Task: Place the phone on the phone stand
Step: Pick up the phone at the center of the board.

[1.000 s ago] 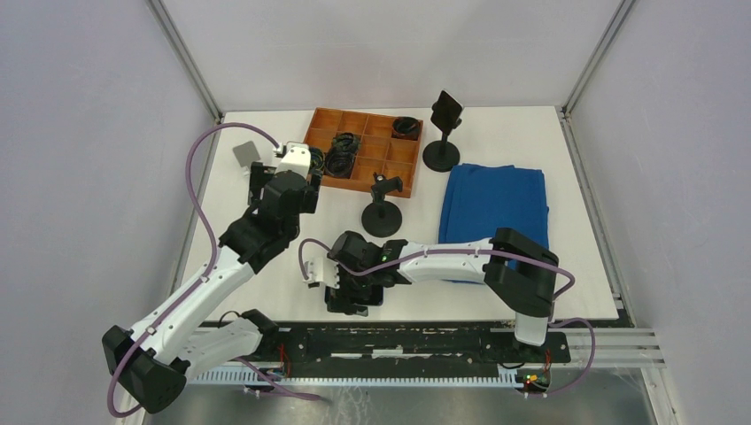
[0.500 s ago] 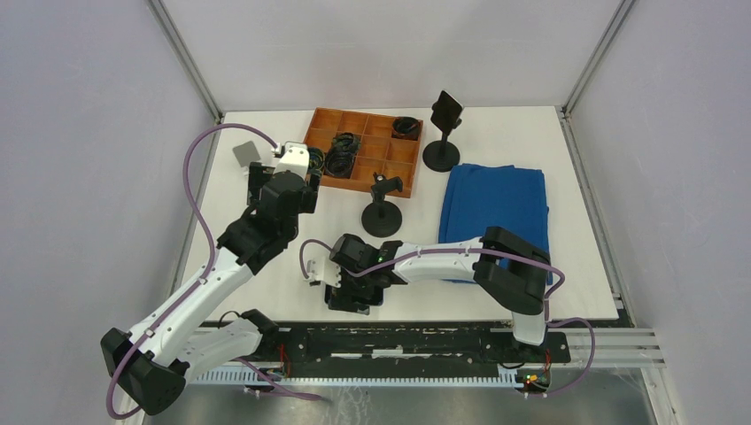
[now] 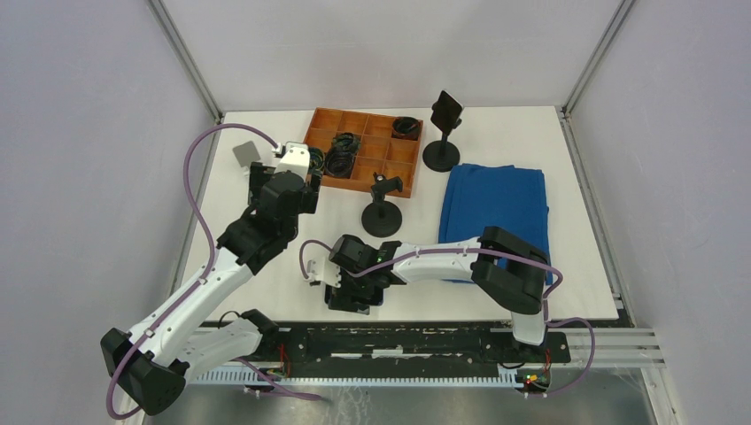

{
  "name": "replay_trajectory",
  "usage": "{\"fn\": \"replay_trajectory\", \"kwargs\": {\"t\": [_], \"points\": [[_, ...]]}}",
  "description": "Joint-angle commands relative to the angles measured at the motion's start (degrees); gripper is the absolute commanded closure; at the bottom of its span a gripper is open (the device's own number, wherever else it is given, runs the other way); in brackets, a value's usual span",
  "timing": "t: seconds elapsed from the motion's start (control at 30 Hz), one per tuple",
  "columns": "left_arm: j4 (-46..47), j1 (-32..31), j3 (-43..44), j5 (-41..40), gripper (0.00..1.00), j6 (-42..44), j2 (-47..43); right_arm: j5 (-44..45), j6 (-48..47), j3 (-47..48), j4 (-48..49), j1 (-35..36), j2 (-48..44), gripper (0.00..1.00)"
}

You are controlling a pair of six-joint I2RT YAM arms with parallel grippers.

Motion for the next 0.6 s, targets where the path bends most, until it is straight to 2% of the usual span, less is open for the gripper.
{"fn": "replay_trajectory", "kwargs": {"t": [0.0, 0.1, 0.27, 0.43, 0.57], "points": [[2.23, 0.23, 0.38, 0.12, 0.0, 0.29, -1.26, 2.07, -0.79, 1.7, -0.7, 0.02, 2.0, 0.06], [2.26, 0.25, 0.38, 0.21, 0.0, 0.26, -1.34, 1.82, -1.01, 1.83, -1.17, -0.16, 2.16, 0.13], [2.26, 0.27, 0.38, 0.33, 0.0, 0.26, -1.43, 1.47, -1.01, 1.96, -1.65, -1.21, 1.96, 0.35], [2.32, 0.26, 0.3, 0.43, 0.0, 0.26, -1.48, 1.25, -1.45, 1.88, -1.84, -2.45, 1.21, 0.48], [2.5, 0.2, 0.21, 0.88, 0.0, 0.08, -1.47, 0.53, -1.8, 1.2, -1.38, -3.63, -0.63, 0.52]]}}
